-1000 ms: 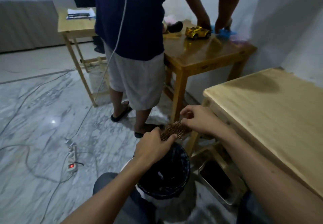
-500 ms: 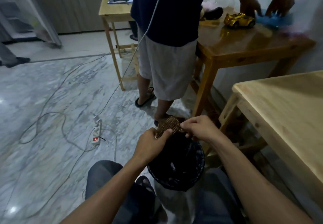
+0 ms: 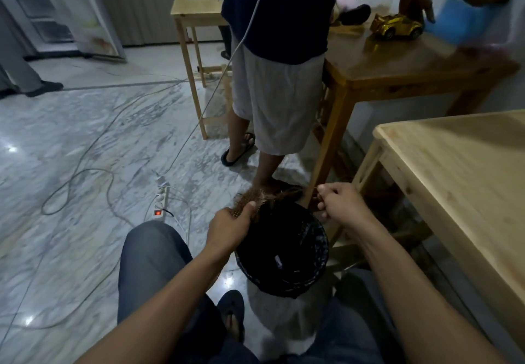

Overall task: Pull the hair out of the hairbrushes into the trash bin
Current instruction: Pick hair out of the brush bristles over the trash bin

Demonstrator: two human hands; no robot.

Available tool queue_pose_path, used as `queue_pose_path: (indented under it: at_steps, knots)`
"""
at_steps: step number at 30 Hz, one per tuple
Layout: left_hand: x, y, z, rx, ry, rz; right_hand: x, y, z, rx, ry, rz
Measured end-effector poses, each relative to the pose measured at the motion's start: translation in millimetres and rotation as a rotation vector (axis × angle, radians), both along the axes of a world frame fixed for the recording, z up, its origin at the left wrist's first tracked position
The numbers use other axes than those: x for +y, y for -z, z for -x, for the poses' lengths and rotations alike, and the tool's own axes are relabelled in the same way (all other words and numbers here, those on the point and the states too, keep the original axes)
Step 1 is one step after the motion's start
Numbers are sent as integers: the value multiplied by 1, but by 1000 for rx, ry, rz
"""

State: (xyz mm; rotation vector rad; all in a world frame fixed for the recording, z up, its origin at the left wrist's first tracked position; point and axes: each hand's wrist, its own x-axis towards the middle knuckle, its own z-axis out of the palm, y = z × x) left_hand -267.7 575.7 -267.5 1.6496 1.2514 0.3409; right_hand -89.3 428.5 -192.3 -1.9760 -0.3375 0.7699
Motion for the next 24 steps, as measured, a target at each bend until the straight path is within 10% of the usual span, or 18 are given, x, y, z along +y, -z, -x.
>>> queue_pose_path:
  at_steps: [19,24]
  knots:
    - [43,-6,14,-306,-364,106,-42,44,-25,-175,227,223]
    - [33,-11,-2,-192,-149,5,-34,42,-18,-125,54,211]
